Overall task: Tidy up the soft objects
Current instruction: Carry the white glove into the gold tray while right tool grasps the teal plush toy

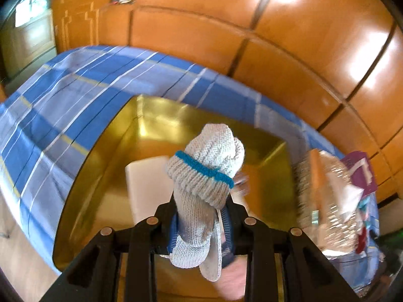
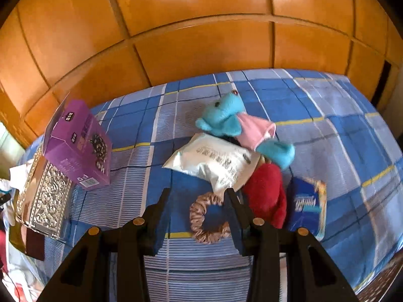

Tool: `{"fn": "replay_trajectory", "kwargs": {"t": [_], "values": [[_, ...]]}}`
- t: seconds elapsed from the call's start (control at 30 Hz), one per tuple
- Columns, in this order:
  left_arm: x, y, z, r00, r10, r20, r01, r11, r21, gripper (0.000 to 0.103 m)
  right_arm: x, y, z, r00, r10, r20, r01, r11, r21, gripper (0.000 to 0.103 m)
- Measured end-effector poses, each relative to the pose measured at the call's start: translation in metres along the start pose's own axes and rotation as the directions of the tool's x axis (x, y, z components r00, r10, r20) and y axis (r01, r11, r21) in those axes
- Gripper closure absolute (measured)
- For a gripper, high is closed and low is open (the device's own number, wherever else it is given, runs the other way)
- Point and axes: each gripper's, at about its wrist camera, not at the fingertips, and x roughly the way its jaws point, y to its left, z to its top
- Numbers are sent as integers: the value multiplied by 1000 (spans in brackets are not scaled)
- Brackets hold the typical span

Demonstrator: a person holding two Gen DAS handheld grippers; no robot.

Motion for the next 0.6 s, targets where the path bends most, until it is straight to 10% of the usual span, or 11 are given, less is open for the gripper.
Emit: {"fn": "replay_trajectory", "kwargs": {"t": [0.43, 0.6], "values": [[17, 37, -40, 994, 110, -19, -110, 994, -7, 70, 53, -21, 60, 980, -175, -98, 146, 957, -251, 59], [17, 28, -45, 994, 112, 1, -112, 993, 35, 60, 94, -13, 69, 952, -265, -154, 187, 900, -393, 44]]}}
